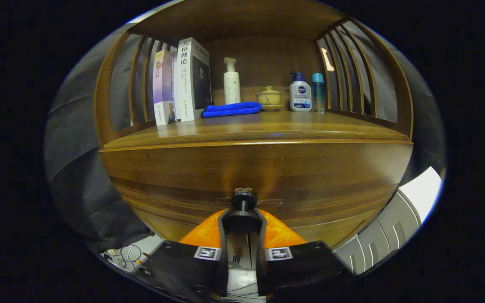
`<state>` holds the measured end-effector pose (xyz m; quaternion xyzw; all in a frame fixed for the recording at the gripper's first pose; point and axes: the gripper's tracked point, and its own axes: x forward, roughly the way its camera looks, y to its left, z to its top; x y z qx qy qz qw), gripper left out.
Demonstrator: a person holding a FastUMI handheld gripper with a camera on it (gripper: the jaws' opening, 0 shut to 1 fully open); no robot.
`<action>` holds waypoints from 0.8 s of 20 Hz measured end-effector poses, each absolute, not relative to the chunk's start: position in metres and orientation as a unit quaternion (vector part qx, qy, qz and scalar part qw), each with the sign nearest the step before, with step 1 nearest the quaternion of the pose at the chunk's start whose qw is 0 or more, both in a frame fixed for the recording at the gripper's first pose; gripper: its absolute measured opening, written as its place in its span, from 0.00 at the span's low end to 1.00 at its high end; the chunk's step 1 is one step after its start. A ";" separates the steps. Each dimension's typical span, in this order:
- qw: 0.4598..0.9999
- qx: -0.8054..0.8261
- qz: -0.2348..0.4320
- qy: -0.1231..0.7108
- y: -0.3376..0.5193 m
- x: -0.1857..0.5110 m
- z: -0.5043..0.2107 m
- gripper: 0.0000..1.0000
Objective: Pull open the drawer, take out the items inside it, and place them on the countertop above the cabinet.
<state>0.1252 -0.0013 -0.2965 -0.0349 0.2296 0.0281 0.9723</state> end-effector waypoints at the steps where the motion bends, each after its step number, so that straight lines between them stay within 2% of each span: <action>1: 0.972 -0.041 0.029 0.229 -0.002 0.122 -0.294 0.21; 7: 0.972 -0.050 0.032 0.226 -0.002 0.123 -0.295 0.21; 16: 0.969 -0.079 0.041 0.232 -0.006 0.087 -0.293 0.21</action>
